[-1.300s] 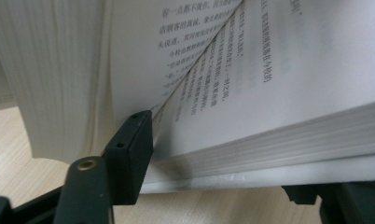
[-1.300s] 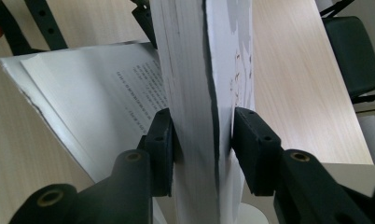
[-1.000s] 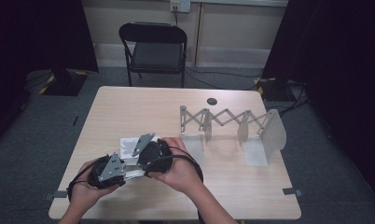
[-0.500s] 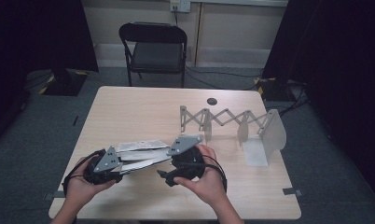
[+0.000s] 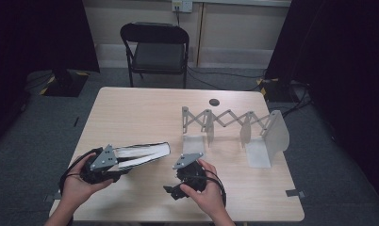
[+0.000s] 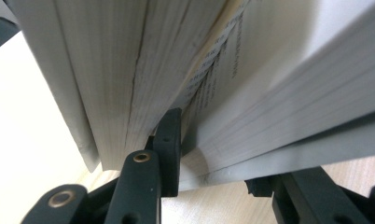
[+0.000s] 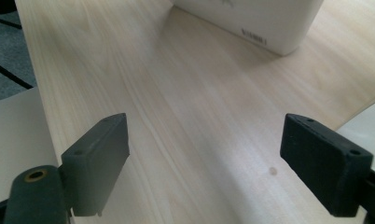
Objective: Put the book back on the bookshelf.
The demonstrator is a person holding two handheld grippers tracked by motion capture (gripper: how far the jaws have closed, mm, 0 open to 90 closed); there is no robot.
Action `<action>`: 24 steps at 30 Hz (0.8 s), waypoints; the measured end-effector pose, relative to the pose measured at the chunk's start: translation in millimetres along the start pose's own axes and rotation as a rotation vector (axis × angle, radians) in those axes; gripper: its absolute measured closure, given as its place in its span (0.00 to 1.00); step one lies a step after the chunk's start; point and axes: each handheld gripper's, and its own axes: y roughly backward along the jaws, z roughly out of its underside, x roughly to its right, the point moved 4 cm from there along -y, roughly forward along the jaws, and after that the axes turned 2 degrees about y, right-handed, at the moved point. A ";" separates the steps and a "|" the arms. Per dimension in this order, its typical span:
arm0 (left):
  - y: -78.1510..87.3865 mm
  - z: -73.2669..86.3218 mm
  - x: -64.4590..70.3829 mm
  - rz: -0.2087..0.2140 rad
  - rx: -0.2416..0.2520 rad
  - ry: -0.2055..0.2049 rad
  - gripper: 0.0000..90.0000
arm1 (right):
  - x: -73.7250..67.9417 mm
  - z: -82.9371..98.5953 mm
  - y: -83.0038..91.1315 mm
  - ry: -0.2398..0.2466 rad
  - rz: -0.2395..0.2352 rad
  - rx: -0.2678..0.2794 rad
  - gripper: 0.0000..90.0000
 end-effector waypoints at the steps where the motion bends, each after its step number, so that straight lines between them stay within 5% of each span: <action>1: 0.4 -0.5 0.3 0.001 0.000 0.004 0.71 | 0.4 3.0 -2.2 -0.003 -0.005 -0.001 0.16; 10: 2.1 -4.0 -2.4 0.010 -0.025 0.000 0.73 | 7.0 33.6 -25.3 -0.059 0.009 -0.047 0.17; 24: 8.2 -10.2 -6.7 0.003 -0.067 -0.018 0.80 | 9.1 47.5 -37.3 -0.022 0.045 -0.070 0.16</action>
